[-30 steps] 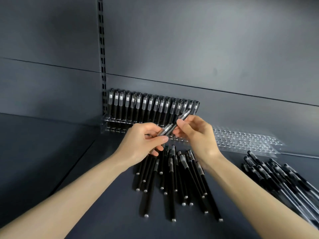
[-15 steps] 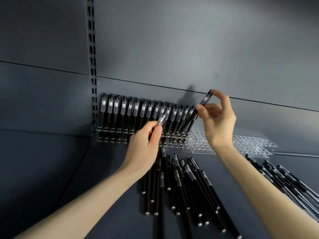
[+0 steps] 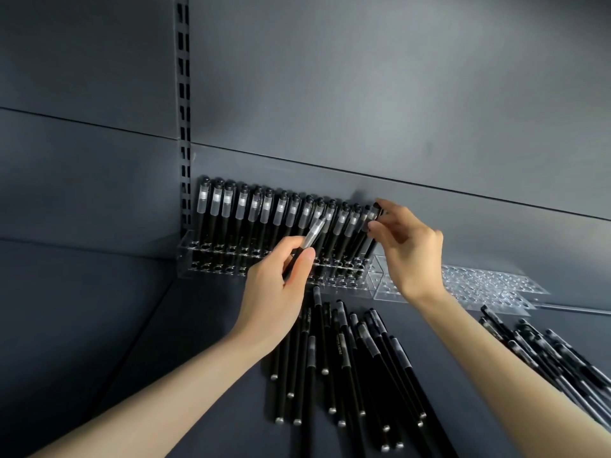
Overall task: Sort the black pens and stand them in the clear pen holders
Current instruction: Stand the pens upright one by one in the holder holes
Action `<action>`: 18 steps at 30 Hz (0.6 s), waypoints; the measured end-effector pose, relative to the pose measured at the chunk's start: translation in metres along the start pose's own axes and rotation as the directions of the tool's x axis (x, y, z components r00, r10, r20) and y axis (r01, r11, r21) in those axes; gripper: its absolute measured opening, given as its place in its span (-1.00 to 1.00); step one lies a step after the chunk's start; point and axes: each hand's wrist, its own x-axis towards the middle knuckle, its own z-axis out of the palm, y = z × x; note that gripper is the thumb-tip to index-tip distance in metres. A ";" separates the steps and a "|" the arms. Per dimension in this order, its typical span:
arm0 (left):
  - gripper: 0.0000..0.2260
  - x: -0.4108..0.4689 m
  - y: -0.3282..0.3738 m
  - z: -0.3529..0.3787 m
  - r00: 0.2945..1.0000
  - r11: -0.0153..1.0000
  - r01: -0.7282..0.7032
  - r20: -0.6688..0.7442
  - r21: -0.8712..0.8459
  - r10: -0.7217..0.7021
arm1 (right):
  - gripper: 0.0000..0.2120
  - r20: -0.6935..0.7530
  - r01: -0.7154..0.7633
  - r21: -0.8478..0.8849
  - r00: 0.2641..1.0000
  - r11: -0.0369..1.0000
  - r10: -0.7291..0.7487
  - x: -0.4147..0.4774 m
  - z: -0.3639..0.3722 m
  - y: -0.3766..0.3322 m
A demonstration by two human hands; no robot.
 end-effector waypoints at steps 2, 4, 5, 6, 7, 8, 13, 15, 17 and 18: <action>-0.84 0.001 0.001 0.000 1.000 1.000 0.006 0.000 0.002 -0.006 | -0.71 0.043 -0.004 -0.024 0.999 1.000 0.005 0.003 -0.002 -0.001; -0.87 0.001 0.001 0.001 1.000 1.000 0.011 0.017 -0.004 -0.011 | -0.74 0.094 -0.026 -0.036 0.995 0.999 0.030 0.008 -0.004 -0.003; -0.86 0.000 0.002 0.001 1.000 1.000 0.013 0.029 -0.003 -0.013 | -0.76 0.116 -0.028 -0.041 0.993 0.999 0.032 0.011 -0.006 -0.003; -0.85 0.000 0.002 0.001 0.999 1.000 0.017 0.041 0.001 -0.017 | -0.77 0.136 -0.023 -0.053 0.990 0.998 0.030 0.013 -0.008 -0.004; -0.84 0.000 0.003 0.001 0.998 1.000 0.022 0.055 0.006 -0.023 | -0.78 0.154 -0.020 -0.066 0.988 0.998 0.030 0.015 -0.010 -0.004; -0.83 0.000 0.002 0.002 0.997 1.000 0.027 0.069 0.013 -0.028 | -0.79 0.171 -0.021 -0.077 0.985 0.997 0.033 0.017 -0.011 -0.004; -0.82 -0.001 0.000 0.004 0.993 0.998 0.049 0.112 -0.025 -0.046 | -0.80 0.241 -0.023 -0.114 0.969 0.993 0.050 0.019 -0.007 -0.001; -0.81 -0.001 0.002 0.004 0.993 0.999 0.045 0.115 -0.022 -0.042 | -0.79 0.243 -0.018 -0.115 0.969 0.993 0.045 0.015 -0.004 0.001; -0.76 0.000 0.003 0.004 0.991 0.997 0.069 0.117 -0.017 -0.066 | -0.78 0.235 -0.003 -0.130 0.971 0.991 0.034 0.011 -0.003 0.004; -0.75 0.000 0.003 0.005 0.989 0.996 0.085 0.122 -0.016 -0.083 | -0.77 0.226 0.007 -0.144 0.974 0.990 0.026 0.009 -0.003 0.004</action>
